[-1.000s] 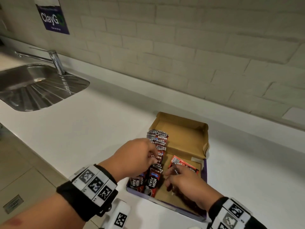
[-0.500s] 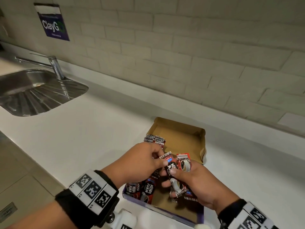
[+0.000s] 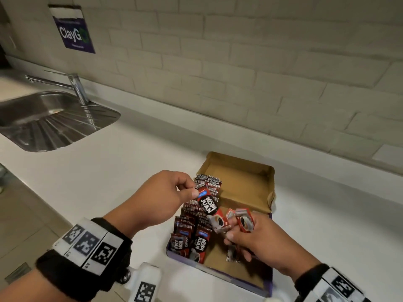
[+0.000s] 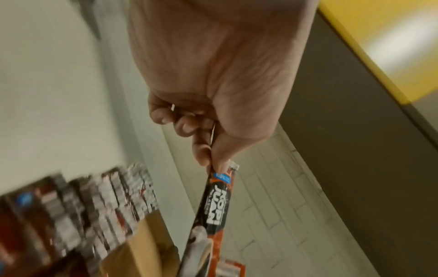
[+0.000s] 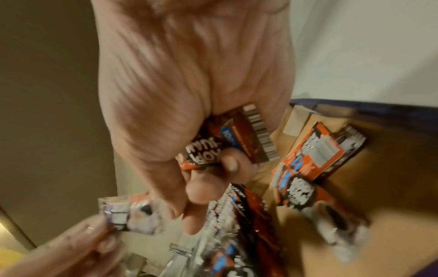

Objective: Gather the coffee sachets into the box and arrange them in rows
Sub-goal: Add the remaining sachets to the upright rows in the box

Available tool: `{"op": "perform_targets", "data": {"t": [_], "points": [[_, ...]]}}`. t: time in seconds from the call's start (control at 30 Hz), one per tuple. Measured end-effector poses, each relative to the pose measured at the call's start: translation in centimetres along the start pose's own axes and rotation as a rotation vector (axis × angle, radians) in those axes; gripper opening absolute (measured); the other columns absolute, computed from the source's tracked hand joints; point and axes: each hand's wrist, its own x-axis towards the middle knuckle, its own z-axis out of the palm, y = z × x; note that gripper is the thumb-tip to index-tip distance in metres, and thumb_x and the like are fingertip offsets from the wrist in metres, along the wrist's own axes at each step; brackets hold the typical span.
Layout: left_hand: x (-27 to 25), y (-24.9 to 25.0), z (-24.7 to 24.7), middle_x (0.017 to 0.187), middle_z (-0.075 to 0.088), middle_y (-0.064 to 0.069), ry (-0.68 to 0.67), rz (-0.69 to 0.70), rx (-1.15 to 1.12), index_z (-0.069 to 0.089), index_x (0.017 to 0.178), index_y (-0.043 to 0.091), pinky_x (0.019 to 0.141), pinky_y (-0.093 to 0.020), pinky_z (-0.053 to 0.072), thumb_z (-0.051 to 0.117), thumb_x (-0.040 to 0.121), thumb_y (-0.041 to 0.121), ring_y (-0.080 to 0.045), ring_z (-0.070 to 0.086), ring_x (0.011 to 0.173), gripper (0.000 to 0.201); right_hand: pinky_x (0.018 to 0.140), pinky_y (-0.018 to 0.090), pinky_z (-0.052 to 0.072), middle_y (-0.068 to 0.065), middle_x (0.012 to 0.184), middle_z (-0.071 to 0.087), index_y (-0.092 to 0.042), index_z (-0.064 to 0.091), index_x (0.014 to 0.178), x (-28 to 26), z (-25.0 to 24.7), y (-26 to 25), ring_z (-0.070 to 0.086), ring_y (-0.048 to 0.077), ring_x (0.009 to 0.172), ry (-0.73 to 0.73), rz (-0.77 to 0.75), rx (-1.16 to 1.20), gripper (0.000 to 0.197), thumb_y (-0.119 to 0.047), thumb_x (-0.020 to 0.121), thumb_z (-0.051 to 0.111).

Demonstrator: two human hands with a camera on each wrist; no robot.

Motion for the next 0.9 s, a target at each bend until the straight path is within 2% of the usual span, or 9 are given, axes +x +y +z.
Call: {"op": "perform_targets", "data": {"t": [0.07,0.17,0.3,0.43,0.5,0.57,0.67,0.8,0.9], "points": [[-0.4,0.0,-0.4,0.068,0.062,0.022,-0.05,0.045,0.2,0.069,0.081,0.025,0.053,-0.013,0.034,0.067,0.094,0.034,0.002,0.05,0.055,0.016,0.056,0.022,0.049,0.001,0.083,0.078,-0.017,0.071,0.1,0.2,0.3,0.9,0.057,0.008,0.054,-0.015,0.045,-0.106,0.006,-0.02,0.096,0.07],[-0.9,-0.3,0.4,0.085,0.058,0.016,-0.124,0.143,0.48,0.07,0.093,0.026,0.074,-0.024,0.046,0.063,0.096,0.037,-0.004,0.056,0.079,0.013,0.067,0.015,0.051,0.001,0.089,0.078,-0.021,0.073,0.095,0.8,1.0,2.3,0.061,0.001,0.066,-0.026,0.08,-0.252,0.006,-0.025,0.092,0.074],[-1.1,-1.4,2.1,0.093,0.053,0.013,-0.193,0.208,0.673,0.07,0.103,0.027,0.083,-0.031,0.048,0.057,0.097,0.037,-0.013,0.058,0.094,0.017,0.076,0.017,0.053,-0.006,0.09,0.075,-0.024,0.072,0.094,1.6,1.9,3.5,0.066,0.003,0.077,0.001,0.048,-0.393,0.009,-0.031,0.09,0.075],[-1.0,-2.1,3.4,0.106,0.058,0.008,-0.237,0.283,0.839,0.069,0.106,0.029,0.086,-0.036,0.047,0.053,0.096,0.038,-0.017,0.057,0.101,0.021,0.064,0.011,0.047,-0.009,0.08,0.069,-0.021,0.071,0.095,2.3,2.3,3.9,0.059,-0.006,0.062,-0.003,0.021,-0.387,0.007,-0.026,0.092,0.073],[-0.8,-2.4,3.9,0.105,0.057,0.006,-0.26,0.294,0.905,0.069,0.106,0.028,0.08,-0.034,0.043,0.052,0.096,0.037,-0.018,0.056,0.099,0.022,0.069,0.014,0.05,-0.006,0.086,0.072,-0.022,0.07,0.093,2.5,2.7,4.0,0.062,-0.002,0.069,-0.006,0.009,-0.402,0.012,-0.031,0.089,0.077],[-0.8,-2.7,4.4,0.104,0.056,0.004,-0.27,0.299,0.955,0.07,0.105,0.028,0.073,-0.033,0.035,0.051,0.096,0.037,-0.019,0.056,0.096,0.022,0.072,0.016,0.051,-0.003,0.09,0.074,-0.022,0.07,0.091,2.8,3.2,4.0,0.065,0.002,0.075,-0.023,-0.007,-0.385,0.016,-0.034,0.086,0.08],[-0.8,-3.1,5.0,0.102,0.055,0.003,-0.26,0.282,0.969,0.07,0.101,0.026,0.071,-0.033,0.029,0.052,0.095,0.039,-0.019,0.054,0.092,0.024,0.066,0.014,0.05,-0.002,0.086,0.073,-0.018,0.069,0.091,3.0,4.0,3.9,0.061,-0.003,0.068,-0.046,-0.018,-0.344,0.022,-0.032,0.083,0.083],[-0.7,-3.6,4.9,0.105,0.057,0.005,-0.235,0.264,0.895,0.071,0.103,0.028,0.074,-0.033,0.037,0.056,0.09,0.043,-0.019,0.056,0.095,0.024,0.069,0.019,0.05,0.001,0.088,0.074,-0.017,0.068,0.089,3.5,4.5,4.0,0.059,-0.003,0.066,-0.034,-0.021,-0.33,0.028,-0.036,0.079,0.085],[-0.8,-3.9,4.4,0.111,0.057,0.01,-0.196,0.256,0.779,0.067,0.112,0.033,0.086,-0.031,0.043,0.061,0.088,0.046,-0.014,0.055,0.103,0.028,0.062,0.011,0.046,-0.006,0.078,0.069,-0.015,0.067,0.089,3.9,4.6,4.1,0.057,-0.004,0.062,-0.019,-0.018,-0.303,0.03,-0.037,0.079,0.086]]}}
